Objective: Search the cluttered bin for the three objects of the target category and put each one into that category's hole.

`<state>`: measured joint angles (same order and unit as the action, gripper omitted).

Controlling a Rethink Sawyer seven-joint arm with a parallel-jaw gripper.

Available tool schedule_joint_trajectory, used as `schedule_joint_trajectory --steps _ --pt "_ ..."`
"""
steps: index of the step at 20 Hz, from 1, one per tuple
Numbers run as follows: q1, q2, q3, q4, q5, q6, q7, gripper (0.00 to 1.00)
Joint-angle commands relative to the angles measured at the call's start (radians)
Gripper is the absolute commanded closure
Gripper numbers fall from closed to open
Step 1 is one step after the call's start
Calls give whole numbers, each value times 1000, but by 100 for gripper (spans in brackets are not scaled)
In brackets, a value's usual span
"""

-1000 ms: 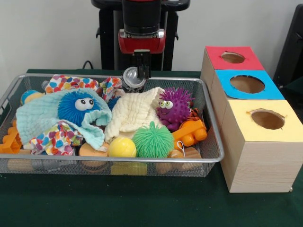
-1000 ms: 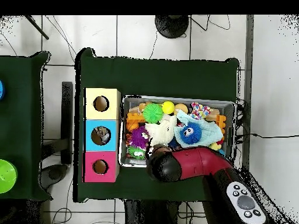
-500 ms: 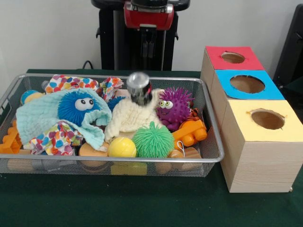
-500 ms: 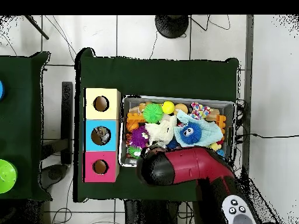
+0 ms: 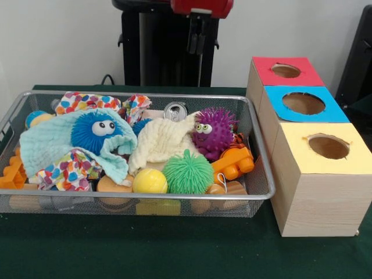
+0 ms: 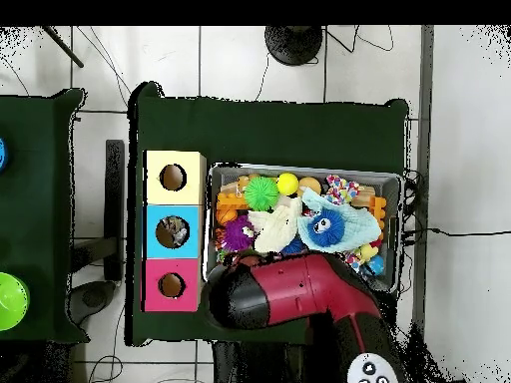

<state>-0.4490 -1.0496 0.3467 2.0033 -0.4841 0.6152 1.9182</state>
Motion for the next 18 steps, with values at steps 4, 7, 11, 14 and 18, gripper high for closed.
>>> schedule_joint_trajectory --steps 4,7,11,14,18 --pt "-69 43 58 49 102 -67 17 100" --pt "-113 103 109 75 133 -167 17 100" --pt "-116 99 107 78 134 -164 16 100" --pt "-110 90 100 83 124 -167 14 100" --pt "-108 97 99 88 107 -200 15 100"
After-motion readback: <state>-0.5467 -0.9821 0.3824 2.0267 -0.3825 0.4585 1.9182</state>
